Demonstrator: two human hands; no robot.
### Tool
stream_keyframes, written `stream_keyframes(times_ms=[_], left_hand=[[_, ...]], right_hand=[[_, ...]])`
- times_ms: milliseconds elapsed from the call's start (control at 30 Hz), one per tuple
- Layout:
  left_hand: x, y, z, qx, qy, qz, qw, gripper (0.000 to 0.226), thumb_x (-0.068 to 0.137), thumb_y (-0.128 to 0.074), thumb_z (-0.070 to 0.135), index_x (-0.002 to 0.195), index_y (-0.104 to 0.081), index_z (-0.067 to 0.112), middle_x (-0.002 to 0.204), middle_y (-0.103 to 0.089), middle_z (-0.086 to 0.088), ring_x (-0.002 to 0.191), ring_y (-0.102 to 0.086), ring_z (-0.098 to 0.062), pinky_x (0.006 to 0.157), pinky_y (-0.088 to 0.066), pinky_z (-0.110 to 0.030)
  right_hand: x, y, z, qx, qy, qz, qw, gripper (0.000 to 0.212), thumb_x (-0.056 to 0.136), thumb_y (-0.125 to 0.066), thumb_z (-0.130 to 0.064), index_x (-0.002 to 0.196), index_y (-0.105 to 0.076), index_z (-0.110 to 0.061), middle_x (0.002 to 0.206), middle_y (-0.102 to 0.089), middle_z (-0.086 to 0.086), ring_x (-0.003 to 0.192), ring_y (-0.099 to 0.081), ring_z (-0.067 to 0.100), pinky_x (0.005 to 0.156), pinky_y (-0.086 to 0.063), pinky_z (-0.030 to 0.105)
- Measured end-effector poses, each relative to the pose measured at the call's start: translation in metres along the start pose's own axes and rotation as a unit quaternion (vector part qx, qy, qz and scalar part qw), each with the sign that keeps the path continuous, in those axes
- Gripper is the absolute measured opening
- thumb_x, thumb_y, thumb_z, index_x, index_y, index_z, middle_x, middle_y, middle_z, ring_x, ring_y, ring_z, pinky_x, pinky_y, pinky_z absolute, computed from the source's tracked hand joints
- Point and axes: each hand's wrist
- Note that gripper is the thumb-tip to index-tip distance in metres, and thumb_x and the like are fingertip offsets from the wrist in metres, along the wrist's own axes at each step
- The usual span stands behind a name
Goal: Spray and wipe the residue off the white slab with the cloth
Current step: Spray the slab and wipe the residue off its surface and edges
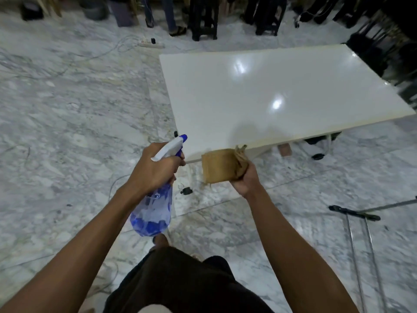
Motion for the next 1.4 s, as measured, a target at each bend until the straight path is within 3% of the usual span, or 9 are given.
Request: stream_keyframes(times_ms=[133,333,433,667,833,933,1000,1133,1400], left_hand=[[0.013,-0.019,0.025,-0.003,-0.014,-0.015,1.0,0.019,0.085,-0.049,-0.002,0.07,-0.062,-0.004,0.084,-0.076,-0.016,0.042,-0.055,-0.02,0.055,-0.052,-0.039],[0.065,-0.044,0.063,-0.002,-0.041,-0.039,0.998,0.017,0.085,-0.05,-0.004,0.082,-0.065,-0.01,0.086,-0.075,-0.021,0.037,-0.052,-0.018,0.055,-0.055,-0.048],[0.105,-0.058,0.082,0.001,-0.051,-0.044,0.998,0.018,0.084,-0.049,-0.003,0.081,-0.066,-0.007,0.085,-0.075,-0.022,0.037,-0.052,-0.017,0.062,-0.058,-0.055],[0.212,-0.092,0.13,0.011,-0.064,-0.061,0.996,0.018,0.082,-0.052,0.001,0.078,-0.07,0.002,0.08,-0.07,-0.03,0.038,-0.053,-0.016,0.062,-0.06,-0.046],[0.266,-0.117,0.158,0.022,-0.078,-0.06,0.995,0.019,0.089,-0.054,0.002,0.084,-0.072,0.003,0.05,-0.063,0.005,0.041,-0.055,-0.01,0.062,-0.06,-0.039],[0.288,-0.126,0.17,0.013,-0.07,-0.051,0.996,0.019,0.086,-0.054,0.004,0.086,-0.072,0.001,0.047,-0.061,0.008,0.04,-0.056,-0.01,0.062,-0.061,-0.039],[0.3,-0.132,0.175,-0.006,-0.053,-0.031,0.998,0.023,0.08,-0.053,0.012,0.087,-0.073,0.002,0.059,-0.07,0.002,0.041,-0.059,-0.011,0.06,-0.062,-0.037],[0.322,-0.153,0.183,-0.042,-0.019,0.038,0.998,0.03,0.077,-0.051,0.021,0.087,-0.071,0.001,0.087,-0.075,-0.021,0.04,-0.057,-0.01,0.064,-0.063,-0.044],[0.335,-0.207,0.195,-0.065,0.122,0.234,0.962,0.034,0.077,-0.054,0.027,0.091,-0.072,0.002,0.056,-0.061,-0.005,0.053,-0.065,-0.024,0.056,-0.054,-0.029]], right_hand=[[-0.007,-0.014,-0.049,0.157,0.052,-0.051,0.985,0.032,0.099,-0.052,-0.044,0.115,-0.072,-0.023,0.122,-0.067,0.004,0.116,-0.062,0.027,0.108,-0.044,0.052],[0.022,-0.026,-0.101,0.202,0.048,-0.127,0.97,0.051,0.084,-0.06,-0.071,0.11,-0.07,-0.029,0.139,-0.06,0.01,0.131,-0.054,0.037,0.108,-0.036,0.066],[0.048,-0.033,-0.132,0.191,0.051,-0.139,0.97,0.049,0.084,-0.06,-0.071,0.101,-0.073,-0.026,0.123,-0.068,0.014,0.118,-0.063,0.04,0.105,-0.04,0.066],[0.116,-0.044,-0.216,0.09,0.095,-0.154,0.979,0.053,0.086,-0.061,-0.061,0.114,-0.07,-0.017,0.138,-0.056,0.022,0.131,-0.052,0.042,0.111,-0.036,0.062],[0.173,-0.055,-0.26,0.099,0.092,-0.142,0.981,0.027,0.099,-0.053,-0.031,0.105,-0.069,-0.01,0.128,-0.062,0.019,0.114,-0.062,0.036,0.102,-0.046,0.049],[0.206,-0.058,-0.278,0.118,0.067,-0.124,0.983,0.048,0.101,-0.049,-0.032,0.144,-0.049,-0.01,0.15,-0.048,0.015,0.131,-0.053,0.035,0.11,-0.04,0.053],[0.23,-0.065,-0.289,0.103,0.061,-0.138,0.983,0.058,0.103,-0.045,-0.038,0.154,-0.035,-0.013,0.156,-0.04,0.016,0.141,-0.043,0.037,0.114,-0.034,0.057],[0.279,-0.078,-0.312,0.049,-0.01,-0.181,0.982,0.063,0.103,-0.041,-0.052,0.15,-0.043,-0.011,0.148,-0.052,0.017,0.135,-0.05,0.037,0.112,-0.038,0.058],[0.332,-0.111,-0.336,-0.102,-0.168,-0.309,0.931,0.067,0.101,-0.043,-0.056,0.149,-0.044,-0.01,0.153,-0.045,0.016,0.142,-0.042,0.035,0.117,-0.031,0.051]])
Point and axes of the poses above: each hand's wrist, its own x-axis towards the middle knuckle, its own y-axis out of the back of the hand, z = x × y
